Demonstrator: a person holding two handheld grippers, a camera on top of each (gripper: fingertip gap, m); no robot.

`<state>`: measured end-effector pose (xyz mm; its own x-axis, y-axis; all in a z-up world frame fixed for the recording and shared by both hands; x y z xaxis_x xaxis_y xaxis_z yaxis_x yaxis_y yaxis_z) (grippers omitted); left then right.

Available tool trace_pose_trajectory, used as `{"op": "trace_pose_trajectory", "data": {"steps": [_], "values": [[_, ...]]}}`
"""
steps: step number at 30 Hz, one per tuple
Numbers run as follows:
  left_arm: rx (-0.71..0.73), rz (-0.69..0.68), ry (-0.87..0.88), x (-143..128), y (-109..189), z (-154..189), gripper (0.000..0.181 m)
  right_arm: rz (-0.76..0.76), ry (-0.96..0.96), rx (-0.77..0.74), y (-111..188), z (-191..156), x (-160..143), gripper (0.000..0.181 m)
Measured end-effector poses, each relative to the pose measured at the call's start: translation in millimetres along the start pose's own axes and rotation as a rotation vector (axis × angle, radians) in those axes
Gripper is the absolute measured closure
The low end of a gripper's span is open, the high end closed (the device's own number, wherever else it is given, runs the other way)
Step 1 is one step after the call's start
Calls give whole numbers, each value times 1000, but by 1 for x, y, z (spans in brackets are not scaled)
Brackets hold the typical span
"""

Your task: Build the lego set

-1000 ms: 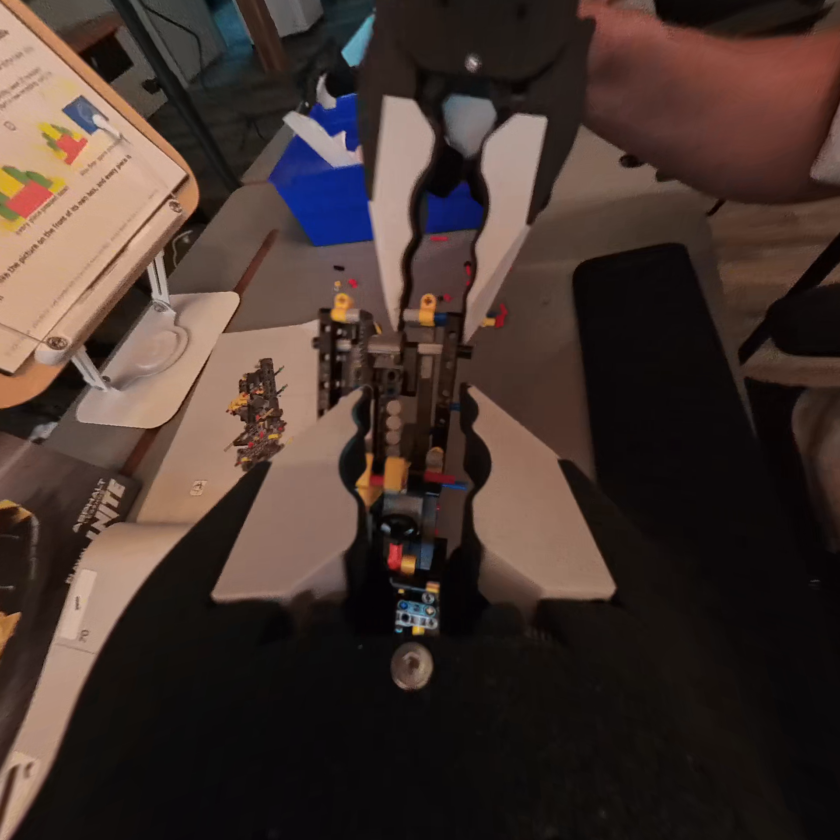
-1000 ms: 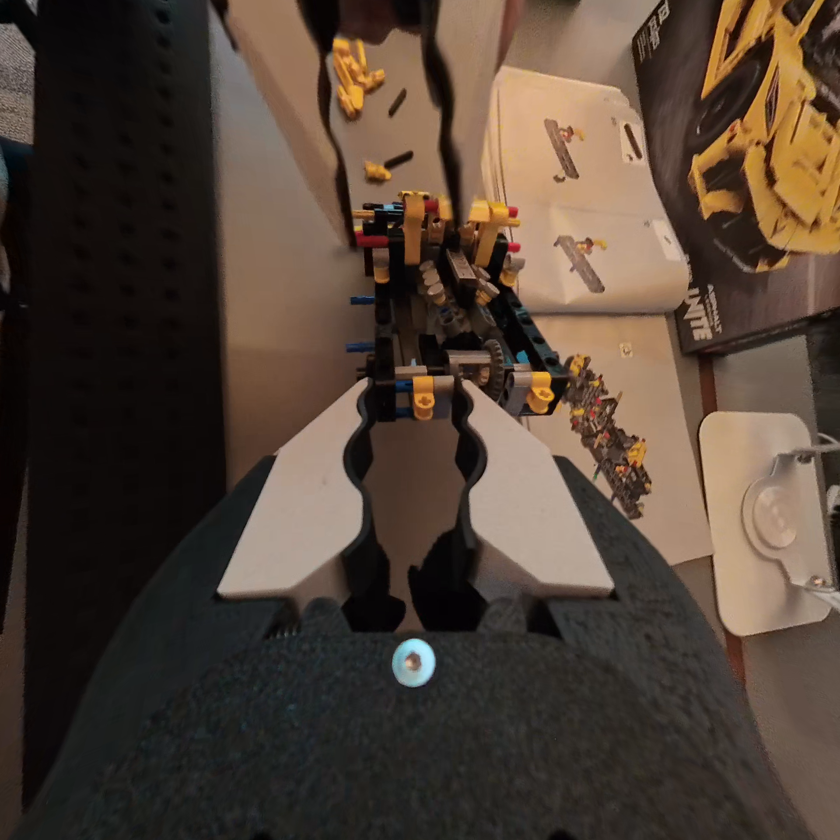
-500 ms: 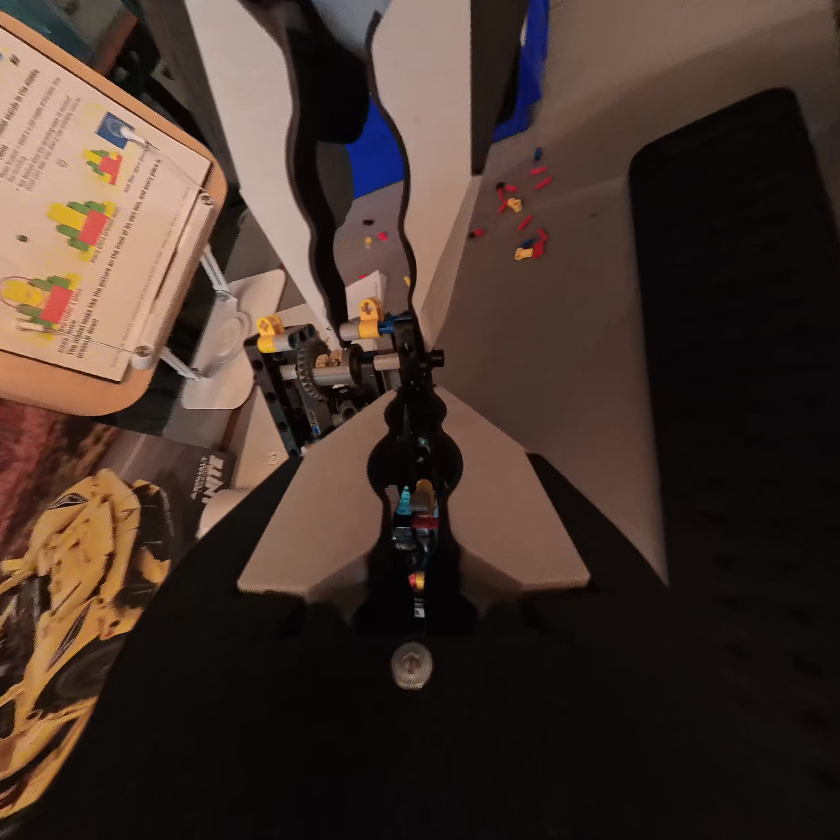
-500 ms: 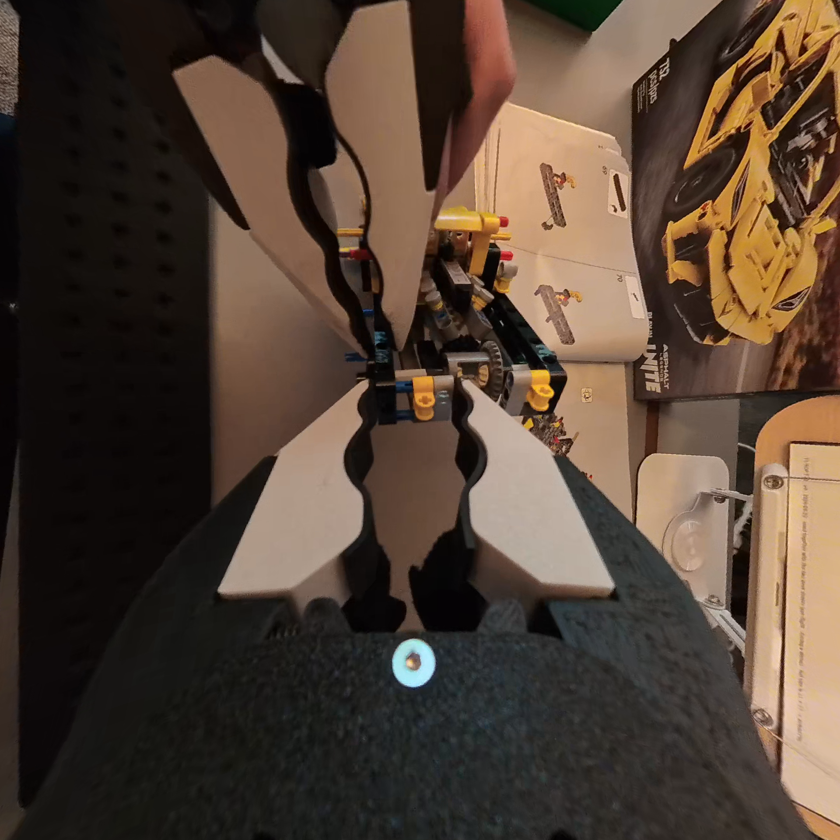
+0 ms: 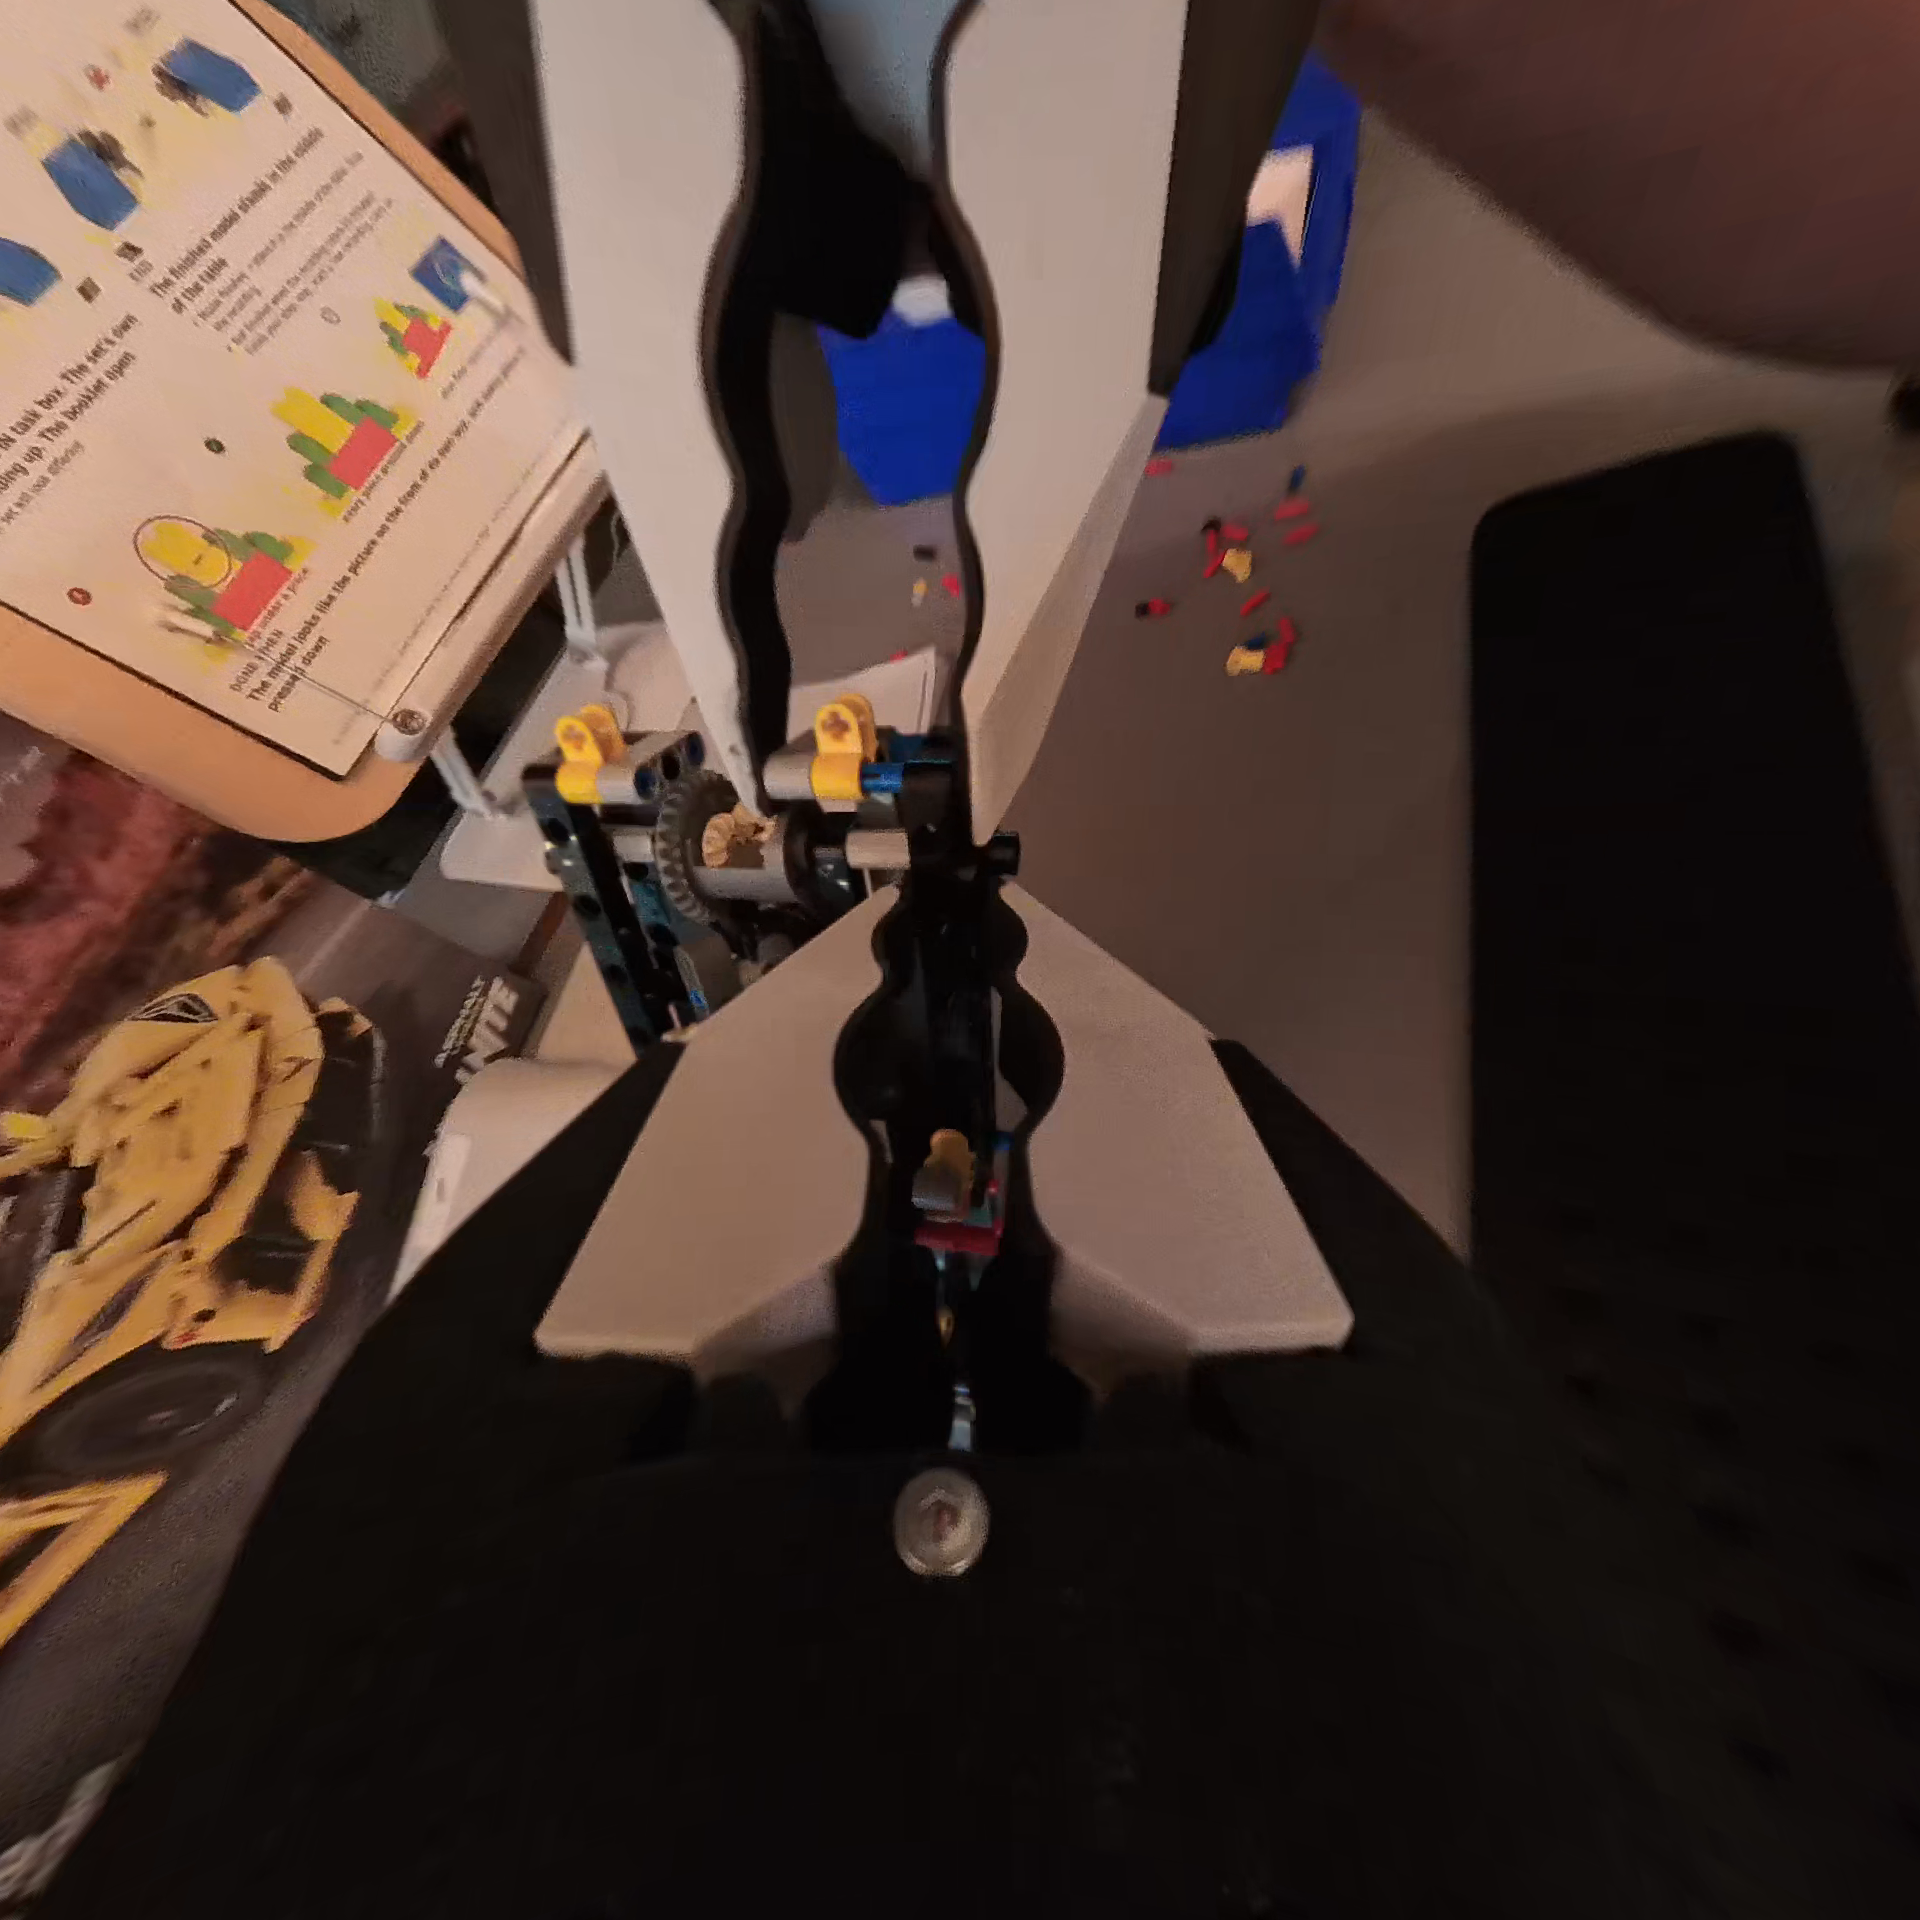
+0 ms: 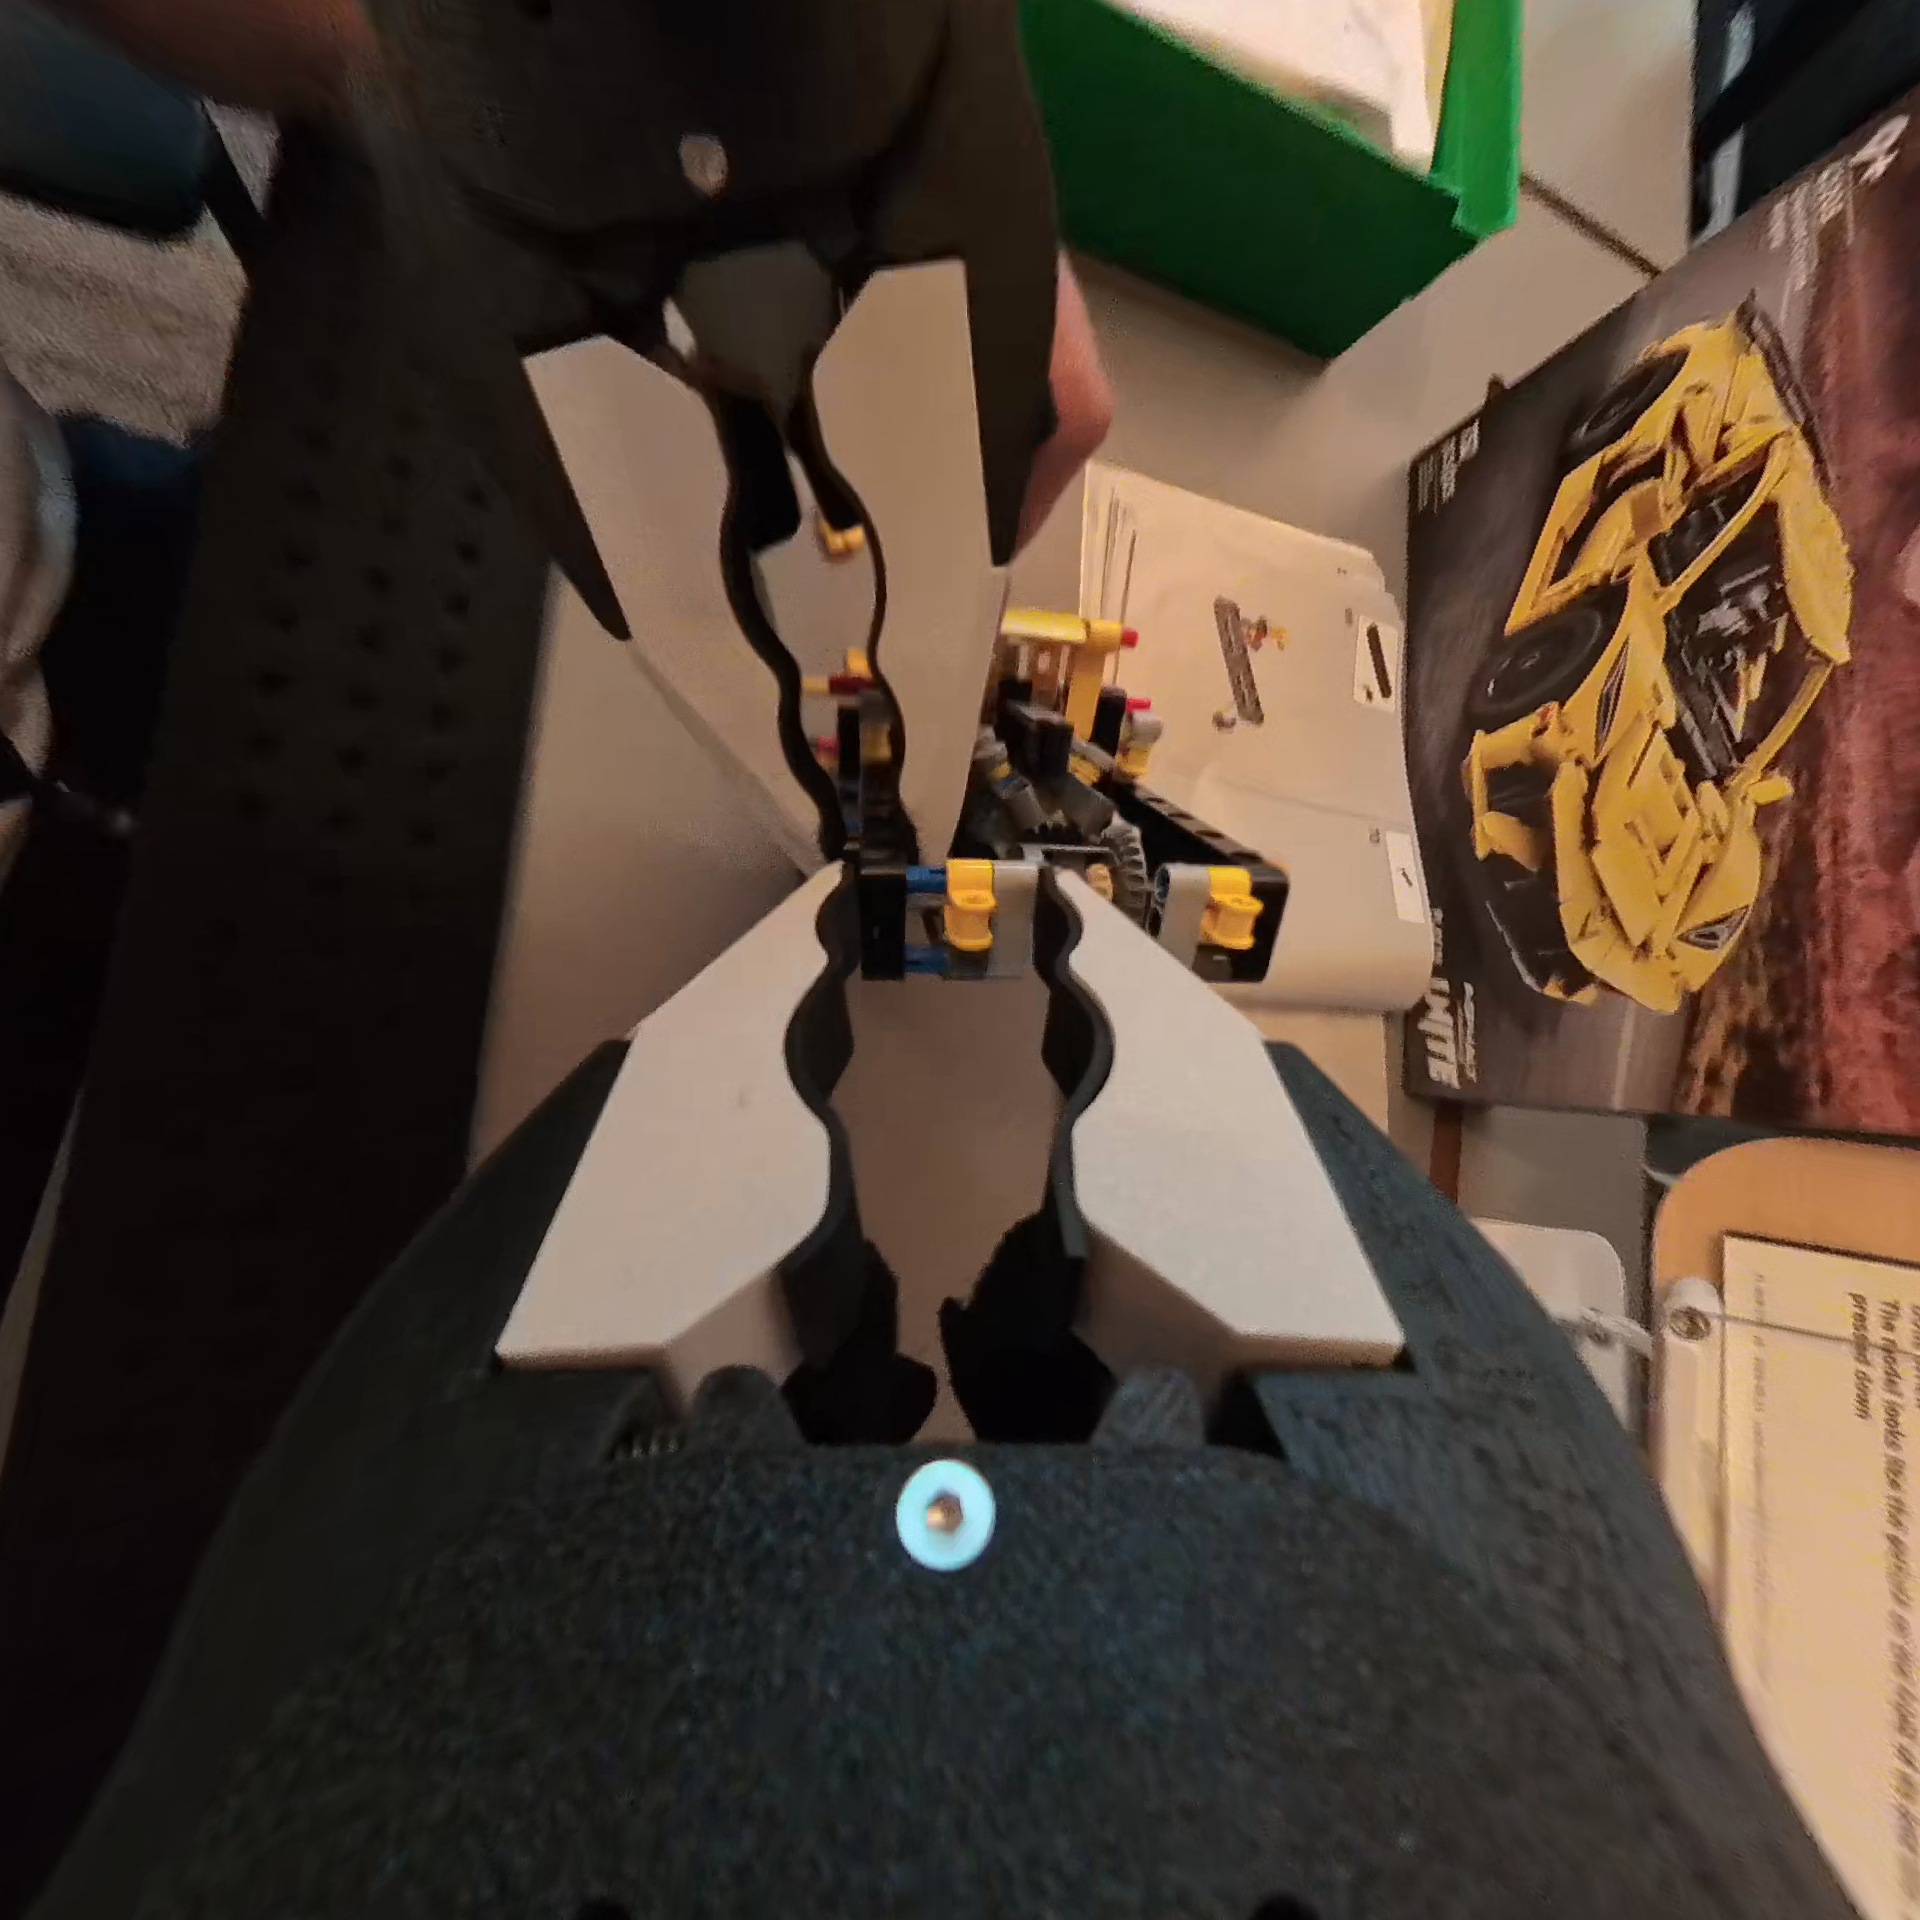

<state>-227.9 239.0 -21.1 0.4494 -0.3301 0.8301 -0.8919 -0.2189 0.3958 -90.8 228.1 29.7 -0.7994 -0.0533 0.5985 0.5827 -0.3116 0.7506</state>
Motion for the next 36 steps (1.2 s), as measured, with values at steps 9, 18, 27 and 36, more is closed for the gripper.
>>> {"op": "trace_pose_trajectory", "data": {"steps": [9,18,27,36], "values": [[-19,237,145,-21,21,-16,171,857,-139,5,-15,0,-38,146],[-55,298,160,-28,28,-17,171,1051,-176,-65,-50,-4,-45,141],[-138,356,240,-26,29,-15,170,1072,-142,27,-53,-2,-31,147],[-177,426,287,-27,25,-14,169,947,-211,-25,-40,-8,-28,146]]}}
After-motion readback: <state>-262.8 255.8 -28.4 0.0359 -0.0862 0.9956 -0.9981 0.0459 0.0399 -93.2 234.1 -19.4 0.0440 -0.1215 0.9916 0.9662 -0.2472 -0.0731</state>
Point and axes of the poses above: each gripper's, where its closed fingertips meet, y back along the fingers, x out of its top, z = x × y across the jaws, the point moved 10 cm from there along y, back along the fingers, and after that the axes turned 4 degrees about x, right-handed, at the moved point
